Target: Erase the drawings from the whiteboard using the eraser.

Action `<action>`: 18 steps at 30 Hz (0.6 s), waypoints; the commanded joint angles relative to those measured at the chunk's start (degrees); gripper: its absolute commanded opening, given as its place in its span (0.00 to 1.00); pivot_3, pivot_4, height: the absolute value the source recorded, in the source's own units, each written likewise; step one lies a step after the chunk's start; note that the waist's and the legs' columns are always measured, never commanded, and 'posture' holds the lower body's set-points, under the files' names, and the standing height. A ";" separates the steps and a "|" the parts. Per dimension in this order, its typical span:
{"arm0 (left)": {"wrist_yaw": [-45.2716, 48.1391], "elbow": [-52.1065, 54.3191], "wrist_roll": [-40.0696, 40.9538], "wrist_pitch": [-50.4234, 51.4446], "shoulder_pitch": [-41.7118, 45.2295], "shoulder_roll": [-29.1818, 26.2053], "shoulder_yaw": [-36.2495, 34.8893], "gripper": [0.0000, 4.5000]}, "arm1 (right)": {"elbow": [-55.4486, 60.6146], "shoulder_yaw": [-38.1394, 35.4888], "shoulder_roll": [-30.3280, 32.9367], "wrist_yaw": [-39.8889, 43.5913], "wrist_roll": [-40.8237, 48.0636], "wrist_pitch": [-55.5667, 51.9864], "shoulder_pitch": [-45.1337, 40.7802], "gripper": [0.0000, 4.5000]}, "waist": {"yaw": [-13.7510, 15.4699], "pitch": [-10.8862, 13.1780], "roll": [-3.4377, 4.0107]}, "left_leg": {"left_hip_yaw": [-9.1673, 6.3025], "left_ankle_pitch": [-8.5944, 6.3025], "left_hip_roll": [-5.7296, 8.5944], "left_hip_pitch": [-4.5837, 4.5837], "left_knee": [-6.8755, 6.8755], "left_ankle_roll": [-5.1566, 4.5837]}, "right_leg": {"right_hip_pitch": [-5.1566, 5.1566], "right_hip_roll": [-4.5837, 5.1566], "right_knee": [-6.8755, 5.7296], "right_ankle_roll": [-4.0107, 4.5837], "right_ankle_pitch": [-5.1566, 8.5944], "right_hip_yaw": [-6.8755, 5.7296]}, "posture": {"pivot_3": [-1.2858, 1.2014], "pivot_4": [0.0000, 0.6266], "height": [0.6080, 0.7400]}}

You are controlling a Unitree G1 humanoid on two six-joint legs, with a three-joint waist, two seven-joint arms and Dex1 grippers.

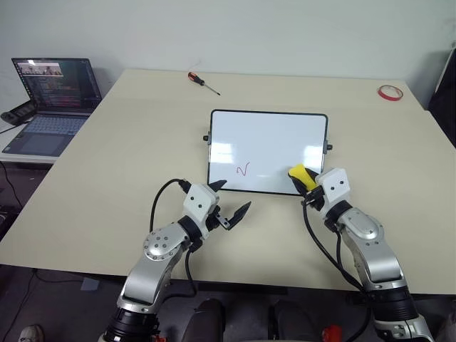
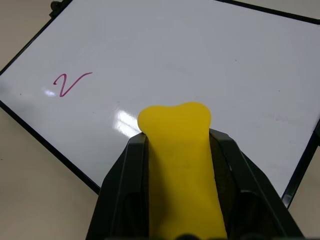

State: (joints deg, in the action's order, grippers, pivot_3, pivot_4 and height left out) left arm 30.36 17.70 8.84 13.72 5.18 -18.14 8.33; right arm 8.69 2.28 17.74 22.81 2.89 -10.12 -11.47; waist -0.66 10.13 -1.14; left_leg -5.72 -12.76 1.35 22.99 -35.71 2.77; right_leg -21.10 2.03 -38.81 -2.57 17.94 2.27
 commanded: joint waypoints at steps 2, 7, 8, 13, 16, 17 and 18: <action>-0.32 2.25 0.17 -1.36 0.32 -0.16 -0.76 1.00 | 0.41 -0.65 0.19 -0.38 -0.02 2.14 -0.48 0.28 | -0.01 0.00 0.00 | 0.03 0.00 -0.02 -0.01 0.00 0.00 | -0.03 0.00 -0.04 0.00 0.00 0.01 | 0.52 0.24 1.00; -0.44 2.09 0.06 -1.33 0.76 0.08 -0.55 1.00 | -0.23 -0.65 0.44 -0.70 -0.37 2.40 -0.64 0.28 | -0.10 0.00 0.00 | 0.06 0.00 -0.02 -0.01 0.00 0.00 | -0.04 -0.02 -0.06 0.00 0.00 0.03 | 0.52 0.24 1.00; -0.48 2.12 0.03 -1.31 0.78 0.14 -0.46 1.00 | -0.34 -0.68 0.51 -0.75 -0.46 2.44 -0.53 0.28 | -0.17 0.00 0.00 | 0.06 0.00 -0.02 -0.01 0.00 0.00 | -0.04 -0.02 -0.06 0.00 0.00 0.03 | 0.52 0.24 1.00; -0.80 2.29 -0.08 -1.36 0.64 0.25 -0.50 1.00 | -0.46 -0.68 0.63 -0.79 -0.59 2.68 -0.29 0.28 | -0.42 0.00 0.00 | 0.06 0.00 -0.02 -0.01 0.00 0.00 | -0.04 -0.02 -0.07 0.00 0.00 0.03 | 0.52 0.24 1.00; -1.54 2.63 -0.48 -1.55 0.17 0.06 -0.85 1.00 | -0.48 -0.66 0.52 -0.79 -0.71 2.73 -0.48 0.28 | -0.50 0.00 0.00 | 0.06 0.00 -0.02 -0.01 0.00 0.00 | -0.04 -0.02 -0.07 0.00 0.00 0.02 | 0.52 0.24 1.00; -2.71 2.76 -0.87 -1.66 -0.54 0.02 -1.83 1.00 | -0.60 -0.47 0.31 -0.80 -0.79 2.86 -0.86 0.28 | -0.57 0.00 0.00 | 0.06 0.00 -0.02 -0.01 0.00 0.00 | -0.04 -0.02 -0.07 0.00 0.00 0.03 | 0.52 0.24 1.00; -4.77 2.81 -1.90 -1.99 -1.70 -0.04 -3.52 1.00 | -1.04 0.07 -0.14 -0.85 -1.04 3.17 -1.64 0.28 | -0.72 0.00 0.00 | 0.06 0.00 -0.02 -0.01 0.00 0.00 | -0.04 -0.02 -0.07 0.00 0.00 0.03 | 0.52 0.24 1.00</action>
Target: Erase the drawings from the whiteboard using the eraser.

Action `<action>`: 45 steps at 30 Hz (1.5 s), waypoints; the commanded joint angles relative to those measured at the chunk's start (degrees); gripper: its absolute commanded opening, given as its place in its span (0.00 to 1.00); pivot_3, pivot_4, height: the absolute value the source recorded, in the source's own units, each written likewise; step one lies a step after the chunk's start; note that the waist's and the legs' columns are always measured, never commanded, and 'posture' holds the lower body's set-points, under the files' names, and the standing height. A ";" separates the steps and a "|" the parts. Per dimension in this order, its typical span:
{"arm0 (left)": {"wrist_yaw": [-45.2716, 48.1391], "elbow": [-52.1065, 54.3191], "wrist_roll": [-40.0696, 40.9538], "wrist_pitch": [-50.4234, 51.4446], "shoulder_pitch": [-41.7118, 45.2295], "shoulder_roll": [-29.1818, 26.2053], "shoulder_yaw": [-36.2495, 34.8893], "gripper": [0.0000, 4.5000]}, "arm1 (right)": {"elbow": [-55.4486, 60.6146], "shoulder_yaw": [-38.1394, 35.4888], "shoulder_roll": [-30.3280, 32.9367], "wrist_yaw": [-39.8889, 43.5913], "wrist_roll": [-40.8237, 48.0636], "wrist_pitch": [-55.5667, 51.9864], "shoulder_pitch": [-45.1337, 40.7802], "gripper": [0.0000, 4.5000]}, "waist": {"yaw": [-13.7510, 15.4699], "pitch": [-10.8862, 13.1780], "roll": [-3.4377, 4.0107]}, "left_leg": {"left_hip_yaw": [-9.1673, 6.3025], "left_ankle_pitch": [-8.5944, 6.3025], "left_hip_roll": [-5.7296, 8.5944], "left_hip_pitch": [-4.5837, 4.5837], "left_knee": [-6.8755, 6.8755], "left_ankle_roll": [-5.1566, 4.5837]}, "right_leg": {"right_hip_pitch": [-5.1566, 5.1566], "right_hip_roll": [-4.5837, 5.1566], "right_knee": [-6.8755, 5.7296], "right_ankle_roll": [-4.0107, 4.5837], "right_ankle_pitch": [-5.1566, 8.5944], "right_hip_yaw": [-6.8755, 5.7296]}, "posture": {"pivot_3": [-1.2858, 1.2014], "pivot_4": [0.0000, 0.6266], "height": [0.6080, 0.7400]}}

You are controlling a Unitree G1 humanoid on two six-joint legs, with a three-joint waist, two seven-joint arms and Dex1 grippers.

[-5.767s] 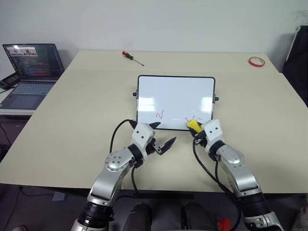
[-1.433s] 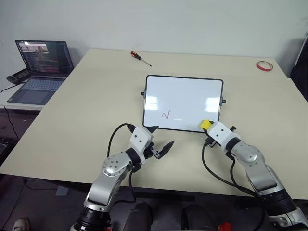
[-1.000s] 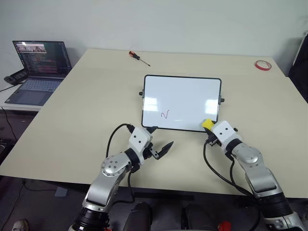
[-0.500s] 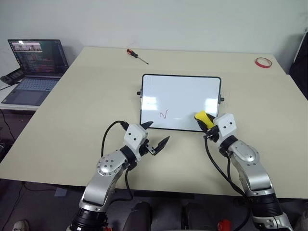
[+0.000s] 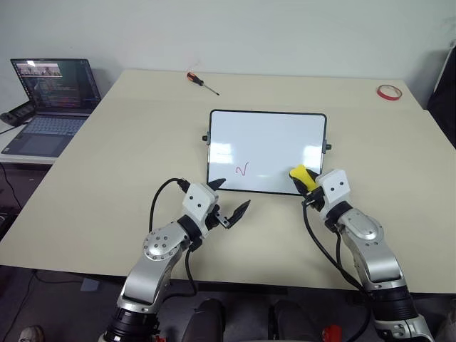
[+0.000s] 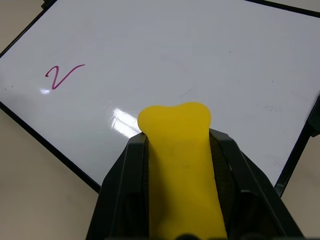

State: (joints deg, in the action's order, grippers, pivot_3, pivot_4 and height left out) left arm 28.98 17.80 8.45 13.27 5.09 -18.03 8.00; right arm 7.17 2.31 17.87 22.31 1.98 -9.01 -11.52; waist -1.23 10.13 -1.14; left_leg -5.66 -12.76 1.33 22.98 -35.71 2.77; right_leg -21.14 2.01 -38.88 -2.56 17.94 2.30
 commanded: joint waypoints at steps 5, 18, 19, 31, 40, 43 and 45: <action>-7.82 3.16 -4.49 -1.73 -5.37 -1.04 -6.66 1.00 | -2.89 2.36 -2.96 -0.83 -1.17 3.33 -6.11 0.28 | -0.97 0.04 0.03 | 0.06 0.00 -0.08 -0.07 0.02 0.00 | -0.05 -0.03 -0.09 0.03 0.01 0.08 | 0.52 0.24 1.00; -9.37 1.82 -4.48 -2.53 -5.41 1.01 -5.83 1.00 | -14.02 6.07 -7.26 -0.79 -2.63 8.64 -17.30 0.28 | -0.80 0.07 0.01 | 0.07 0.00 -0.04 -0.06 0.00 0.00 | -0.05 -0.01 -0.12 0.03 0.00 0.05 | 0.52 0.24 1.00; -9.35 1.77 -4.49 -2.56 -5.37 1.02 -5.82 1.00 | -16.41 6.38 -8.06 -1.35 -3.24 9.59 -19.46 0.28 | -0.82 0.07 0.01 | 0.08 0.00 -0.06 -0.07 0.00 0.00 | -0.06 -0.03 -0.12 0.04 0.00 0.06 | 0.52 0.24 1.00; -9.28 4.38 -4.33 -1.90 -7.91 0.23 -6.68 1.00 | -44.77 10.08 -13.84 -6.21 -10.56 19.35 -33.51 0.28 | -0.57 0.10 0.04 | 0.11 0.00 -0.03 -0.04 0.00 0.01 | -0.10 -0.06 -0.10 0.06 -0.01 0.06 | 0.52 0.24 1.00; -9.71 6.19 -4.22 -0.91 -8.47 -0.01 -7.28 1.00 | -36.56 14.80 -10.94 -0.18 -13.07 14.50 -23.05 0.28 | -0.58 -0.01 0.04 | 0.05 0.00 -0.07 -0.23 -0.02 0.00 | 0.08 -0.06 -0.19 0.06 -0.01 0.05 | 0.52 0.24 1.00; -9.75 6.06 -4.24 -0.89 -8.31 -0.03 -7.27 1.00 | -30.64 16.34 -9.64 4.02 -12.33 13.13 -18.31 0.28 | -0.56 -0.01 0.03 | 0.03 0.00 -0.05 -0.21 -0.05 0.01 | 0.10 -0.05 -0.18 0.06 -0.02 0.03 | 0.52 0.24 1.00; -9.69 5.73 -4.24 -0.86 -7.87 -0.05 -7.25 1.00 | -28.85 16.78 -8.89 5.11 -12.70 11.88 -17.06 0.28 | -0.61 0.00 0.04 | 0.04 0.00 -0.05 -0.21 -0.04 0.00 | 0.10 -0.05 -0.18 0.05 -0.02 0.04 | 0.52 0.24 1.00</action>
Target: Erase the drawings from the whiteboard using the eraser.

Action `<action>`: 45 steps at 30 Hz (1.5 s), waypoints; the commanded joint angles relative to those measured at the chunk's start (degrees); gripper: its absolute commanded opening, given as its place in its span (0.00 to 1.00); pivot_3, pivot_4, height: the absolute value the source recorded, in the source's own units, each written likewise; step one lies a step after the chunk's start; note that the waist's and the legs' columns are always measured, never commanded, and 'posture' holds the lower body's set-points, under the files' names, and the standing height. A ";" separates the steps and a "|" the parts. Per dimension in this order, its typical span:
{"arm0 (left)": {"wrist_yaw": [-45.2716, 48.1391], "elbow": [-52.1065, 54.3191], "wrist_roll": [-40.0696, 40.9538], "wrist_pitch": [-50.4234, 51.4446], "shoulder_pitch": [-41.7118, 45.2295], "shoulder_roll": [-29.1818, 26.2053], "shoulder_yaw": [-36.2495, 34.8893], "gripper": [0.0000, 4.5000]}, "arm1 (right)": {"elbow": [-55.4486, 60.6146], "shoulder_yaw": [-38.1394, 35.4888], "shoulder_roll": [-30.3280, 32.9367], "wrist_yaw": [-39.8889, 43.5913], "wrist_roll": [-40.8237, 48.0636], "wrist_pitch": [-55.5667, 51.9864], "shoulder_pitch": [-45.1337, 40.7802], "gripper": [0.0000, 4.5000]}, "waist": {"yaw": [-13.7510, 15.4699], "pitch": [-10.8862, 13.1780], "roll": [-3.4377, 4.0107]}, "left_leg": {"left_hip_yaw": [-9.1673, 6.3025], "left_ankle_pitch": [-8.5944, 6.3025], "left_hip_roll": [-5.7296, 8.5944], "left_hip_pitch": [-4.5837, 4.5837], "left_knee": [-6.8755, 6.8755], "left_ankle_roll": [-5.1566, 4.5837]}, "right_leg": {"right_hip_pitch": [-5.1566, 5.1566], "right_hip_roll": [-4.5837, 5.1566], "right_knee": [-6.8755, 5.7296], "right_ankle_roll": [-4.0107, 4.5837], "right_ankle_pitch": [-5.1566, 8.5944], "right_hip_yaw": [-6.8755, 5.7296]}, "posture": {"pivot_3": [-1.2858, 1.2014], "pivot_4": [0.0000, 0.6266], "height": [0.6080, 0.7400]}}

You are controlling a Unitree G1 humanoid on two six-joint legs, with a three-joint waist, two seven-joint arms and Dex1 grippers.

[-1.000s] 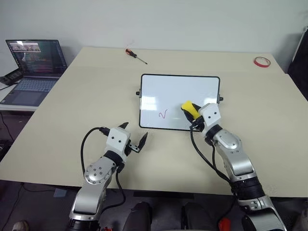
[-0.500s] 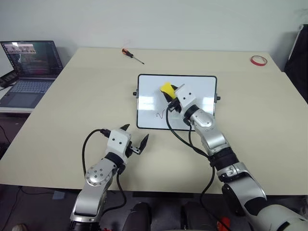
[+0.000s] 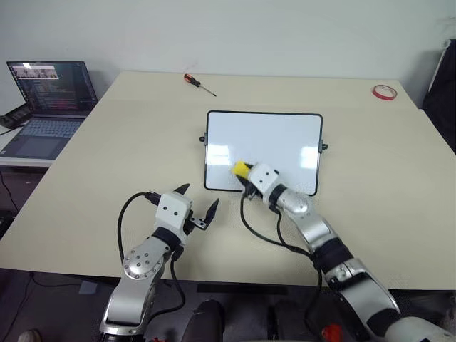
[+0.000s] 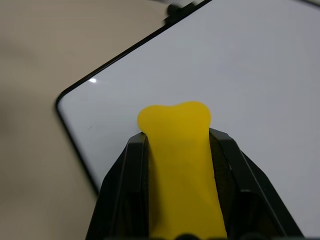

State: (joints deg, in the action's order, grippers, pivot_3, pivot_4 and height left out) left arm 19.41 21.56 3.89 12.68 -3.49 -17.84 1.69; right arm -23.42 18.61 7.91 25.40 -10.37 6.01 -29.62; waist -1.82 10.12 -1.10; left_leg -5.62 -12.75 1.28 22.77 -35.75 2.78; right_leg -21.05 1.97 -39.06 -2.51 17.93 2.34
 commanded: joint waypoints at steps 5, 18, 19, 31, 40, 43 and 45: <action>0.33 1.36 0.44 -0.23 1.57 -0.35 -0.70 1.00 | -1.82 -2.75 -0.24 -4.46 -0.93 -3.60 -4.77 0.28 | -0.08 0.01 0.01 | -0.04 0.01 -0.03 -0.02 -0.01 0.01 | -0.01 -0.04 -0.01 0.03 -0.03 -0.03 | 0.52 0.24 1.00; 0.42 1.12 0.48 0.13 2.43 0.05 -0.01 1.00 | -10.27 -2.56 -3.38 -10.97 -1.94 2.88 -12.79 0.28 | -0.06 0.02 -0.01 | 0.06 0.03 -0.07 0.15 0.03 0.05 | -0.19 -0.27 0.06 0.05 -0.08 0.06 | 0.52 0.24 1.00; 0.37 1.27 0.48 0.18 2.29 0.06 -0.02 1.00 | -9.65 -1.23 -3.13 -8.19 -1.87 2.51 -11.58 0.28 | -0.09 0.02 -0.01 | 0.07 0.03 -0.07 0.14 0.03 0.05 | -0.20 -0.27 0.06 0.05 -0.08 0.07 | 0.52 0.24 1.00; 0.09 2.44 0.34 0.84 1.24 0.45 0.71 1.00 | -7.16 -0.02 0.29 -4.34 -3.43 -2.31 -8.28 0.28 | 0.06 0.02 0.00 | -0.07 0.04 -0.08 0.01 -0.04 0.05 | -0.03 -0.30 0.00 0.05 -0.10 -0.02 | 0.52 0.24 1.00; 0.88 1.41 0.72 0.73 2.44 0.13 0.79 1.00 | -10.19 -5.79 0.75 -19.57 -4.59 -1.75 -11.72 0.28 | 0.35 0.01 -0.02 | -0.14 0.07 -0.04 0.05 -0.11 0.07 | -0.01 -0.29 -0.01 0.05 -0.14 -0.02 | 0.52 0.24 1.00; 1.22 1.04 0.79 0.69 2.97 0.30 1.13 1.00 | -8.74 -5.52 1.38 -17.97 -4.27 -2.30 -9.49 0.28 | 0.35 0.00 -0.03 | -0.14 0.07 -0.04 0.04 -0.11 0.07 | 0.02 -0.28 -0.01 0.04 -0.15 -0.02 | 0.52 0.24 1.00; 1.48 0.78 0.81 0.67 3.31 0.42 1.24 1.00 | -7.38 -4.91 1.73 -15.84 -3.86 -2.78 -7.95 0.28 | 0.36 -0.01 -0.04 | -0.15 0.07 -0.04 0.03 -0.11 0.07 | 0.06 -0.28 0.00 0.04 -0.15 -0.02 | 0.52 0.24 1.00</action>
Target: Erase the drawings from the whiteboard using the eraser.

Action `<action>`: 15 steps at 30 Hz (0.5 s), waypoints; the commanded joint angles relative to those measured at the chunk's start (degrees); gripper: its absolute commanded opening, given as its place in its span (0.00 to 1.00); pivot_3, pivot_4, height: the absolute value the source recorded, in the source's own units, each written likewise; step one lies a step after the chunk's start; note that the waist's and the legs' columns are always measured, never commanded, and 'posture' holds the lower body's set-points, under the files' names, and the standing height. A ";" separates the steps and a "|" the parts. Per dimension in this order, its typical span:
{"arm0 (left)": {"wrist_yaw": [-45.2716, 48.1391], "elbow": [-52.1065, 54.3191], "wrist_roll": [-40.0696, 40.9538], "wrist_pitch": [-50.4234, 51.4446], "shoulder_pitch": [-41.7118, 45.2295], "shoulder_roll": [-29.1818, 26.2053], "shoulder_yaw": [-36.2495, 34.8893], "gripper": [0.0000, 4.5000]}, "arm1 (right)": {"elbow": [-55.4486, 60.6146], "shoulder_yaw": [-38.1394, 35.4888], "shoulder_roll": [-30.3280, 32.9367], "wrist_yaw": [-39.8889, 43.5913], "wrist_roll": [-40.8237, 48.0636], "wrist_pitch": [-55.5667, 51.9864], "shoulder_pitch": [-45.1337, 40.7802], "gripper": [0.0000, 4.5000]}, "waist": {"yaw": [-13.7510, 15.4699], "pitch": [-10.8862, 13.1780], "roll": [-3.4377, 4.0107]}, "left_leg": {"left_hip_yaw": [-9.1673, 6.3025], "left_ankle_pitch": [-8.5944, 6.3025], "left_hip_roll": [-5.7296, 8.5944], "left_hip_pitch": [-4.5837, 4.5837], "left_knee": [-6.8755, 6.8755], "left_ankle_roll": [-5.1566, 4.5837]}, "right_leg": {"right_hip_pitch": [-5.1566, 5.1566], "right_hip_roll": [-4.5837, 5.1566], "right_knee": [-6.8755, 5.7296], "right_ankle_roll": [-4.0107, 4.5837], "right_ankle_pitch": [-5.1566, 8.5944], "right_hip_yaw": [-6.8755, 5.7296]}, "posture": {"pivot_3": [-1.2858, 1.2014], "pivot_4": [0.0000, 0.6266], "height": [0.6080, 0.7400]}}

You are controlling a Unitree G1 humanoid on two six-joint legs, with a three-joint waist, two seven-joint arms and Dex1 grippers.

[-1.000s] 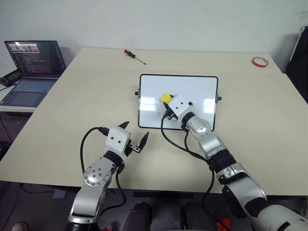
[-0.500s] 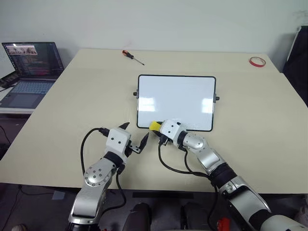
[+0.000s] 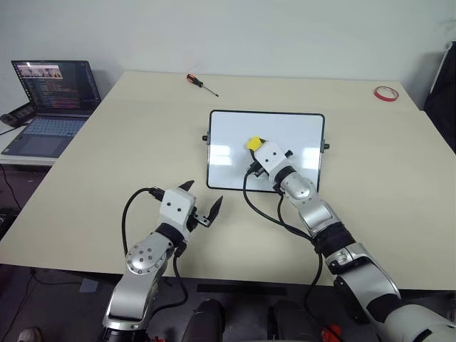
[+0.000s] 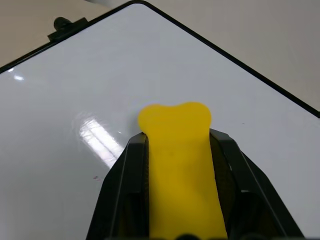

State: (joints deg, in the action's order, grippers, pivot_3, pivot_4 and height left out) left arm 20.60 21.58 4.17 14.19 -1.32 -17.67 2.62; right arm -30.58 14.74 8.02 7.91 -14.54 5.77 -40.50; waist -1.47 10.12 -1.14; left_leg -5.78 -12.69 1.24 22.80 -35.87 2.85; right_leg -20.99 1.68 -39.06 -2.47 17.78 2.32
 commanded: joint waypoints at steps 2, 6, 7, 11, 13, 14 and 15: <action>0.49 0.41 0.55 -0.94 1.43 0.25 0.31 1.00 | 1.64 0.37 2.07 5.27 0.65 -2.71 4.70 0.28 | -0.07 -0.02 -0.01 | -0.03 0.00 0.01 -0.02 0.00 0.00 | 0.05 0.01 0.02 0.00 0.00 0.00 | 0.52 0.24 1.00; 0.88 -0.31 0.60 -1.19 2.09 0.21 0.56 1.00 | 5.58 4.00 3.66 13.29 0.06 -3.08 8.64 0.28 | -0.34 -0.04 0.01 | 0.01 -0.01 -0.02 -0.12 0.02 -0.01 | 0.13 -0.01 0.02 0.00 0.00 -0.02 | 0.52 0.24 1.00; 0.94 -0.42 0.60 -1.24 2.19 0.22 0.61 1.00 | 6.18 4.26 3.83 14.09 -0.05 -3.33 9.13 0.28 | -0.36 -0.04 0.01 | 0.03 0.00 -0.02 -0.15 0.03 -0.01 | 0.14 -0.01 0.02 0.00 0.00 -0.02 | 0.52 0.24 1.00; 1.11 -0.66 0.56 -1.35 2.30 0.29 0.61 1.00 | 7.12 4.76 4.21 15.70 -0.54 -3.62 9.57 0.28 | -0.60 -0.04 0.01 | 0.10 -0.01 -0.05 -0.23 0.05 -0.01 | 0.18 -0.04 0.02 0.00 0.00 0.02 | 0.52 0.24 1.00; 1.24 -0.51 0.54 -1.35 2.06 0.36 0.70 1.00 | 6.99 4.54 4.12 15.52 -0.66 -3.54 9.11 0.28 | -0.57 -0.04 0.01 | 0.08 -0.01 -0.07 -0.25 0.05 -0.01 | 0.19 -0.06 0.02 0.00 0.01 0.01 | 0.52 0.24 1.00; 1.30 -0.47 0.54 -1.35 1.98 0.38 0.72 1.00 | 6.69 4.27 3.98 15.03 -0.73 -3.36 8.62 0.28 | -0.57 -0.04 0.01 | 0.08 -0.01 -0.07 -0.25 0.05 -0.01 | 0.19 -0.06 0.02 0.00 0.01 0.01 | 0.52 0.24 1.00; 1.33 -0.45 0.53 -1.36 1.93 0.39 0.72 1.00 | 6.47 4.08 3.88 14.67 -0.78 -3.23 8.28 0.28 | -0.57 -0.04 0.01 | 0.09 -0.01 -0.07 -0.25 0.05 -0.01 | 0.19 -0.06 0.03 0.00 0.01 0.02 | 0.52 0.24 1.00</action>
State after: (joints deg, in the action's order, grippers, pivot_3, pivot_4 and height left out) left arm 21.90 19.92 4.19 14.12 0.41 -17.61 3.31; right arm -22.24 18.88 11.66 22.45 -14.53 4.62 -32.22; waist -2.04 10.08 -1.13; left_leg -5.68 -12.69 1.17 22.55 -35.82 2.85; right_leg -20.80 1.62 -39.03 -2.47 17.79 2.35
